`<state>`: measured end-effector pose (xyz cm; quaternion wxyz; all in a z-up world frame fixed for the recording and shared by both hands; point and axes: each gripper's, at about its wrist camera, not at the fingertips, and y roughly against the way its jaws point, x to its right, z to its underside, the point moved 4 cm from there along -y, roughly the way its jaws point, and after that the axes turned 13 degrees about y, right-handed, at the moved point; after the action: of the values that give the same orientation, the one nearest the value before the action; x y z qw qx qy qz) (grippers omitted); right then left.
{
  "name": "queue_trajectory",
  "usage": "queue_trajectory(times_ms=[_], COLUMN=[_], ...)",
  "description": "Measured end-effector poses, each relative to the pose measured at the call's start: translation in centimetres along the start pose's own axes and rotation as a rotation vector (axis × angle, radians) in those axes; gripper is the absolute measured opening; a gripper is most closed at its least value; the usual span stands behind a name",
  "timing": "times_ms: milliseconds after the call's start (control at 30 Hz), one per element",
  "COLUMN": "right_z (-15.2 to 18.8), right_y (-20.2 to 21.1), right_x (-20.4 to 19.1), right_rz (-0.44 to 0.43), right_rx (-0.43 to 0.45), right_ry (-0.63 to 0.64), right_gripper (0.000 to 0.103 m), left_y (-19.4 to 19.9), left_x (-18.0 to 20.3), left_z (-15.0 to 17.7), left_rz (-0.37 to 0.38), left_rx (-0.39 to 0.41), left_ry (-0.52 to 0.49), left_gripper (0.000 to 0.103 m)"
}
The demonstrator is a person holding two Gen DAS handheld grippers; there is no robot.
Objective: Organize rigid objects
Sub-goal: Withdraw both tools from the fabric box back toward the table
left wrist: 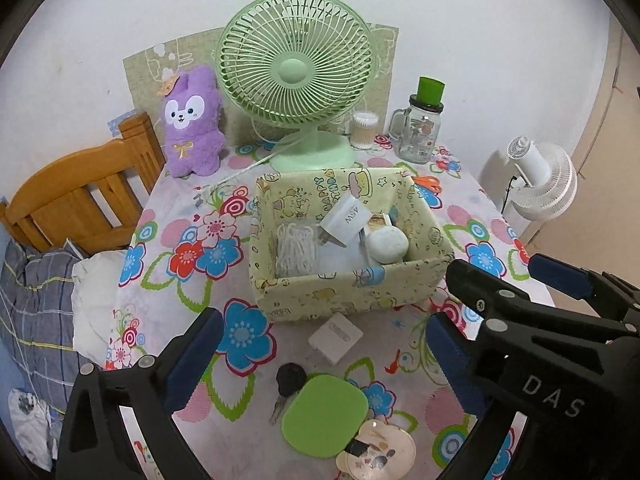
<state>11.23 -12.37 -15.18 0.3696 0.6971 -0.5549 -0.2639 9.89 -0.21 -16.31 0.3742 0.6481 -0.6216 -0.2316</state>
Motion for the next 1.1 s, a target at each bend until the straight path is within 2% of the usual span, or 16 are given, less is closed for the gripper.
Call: queue_trajectory(times_ms=[567,1033,1100], right_z=[2.1,3.4,3.8], right_y=[3.4,5.4,5.3], right_x=[-0.1,-0.9,-1.1], right_rz=[0.013,0.013,0.001], right_rx=[0.035,0.075,0.07], right_ry=[-0.013,0.013,0.02], right_gripper=[0.09,0.09,0.09], left_y=[3.2,4.5,4.2], left_x=[-0.1,-0.4,-0.5], left_z=[1.8,3.6,4.0], left_rz=[0.023,0.04,0.018], left_rx=[0.022,0.043,0.03], left_ry=[-0.02,-0.058,-0.059], left_gripper=[0.103,0.103,0.103])
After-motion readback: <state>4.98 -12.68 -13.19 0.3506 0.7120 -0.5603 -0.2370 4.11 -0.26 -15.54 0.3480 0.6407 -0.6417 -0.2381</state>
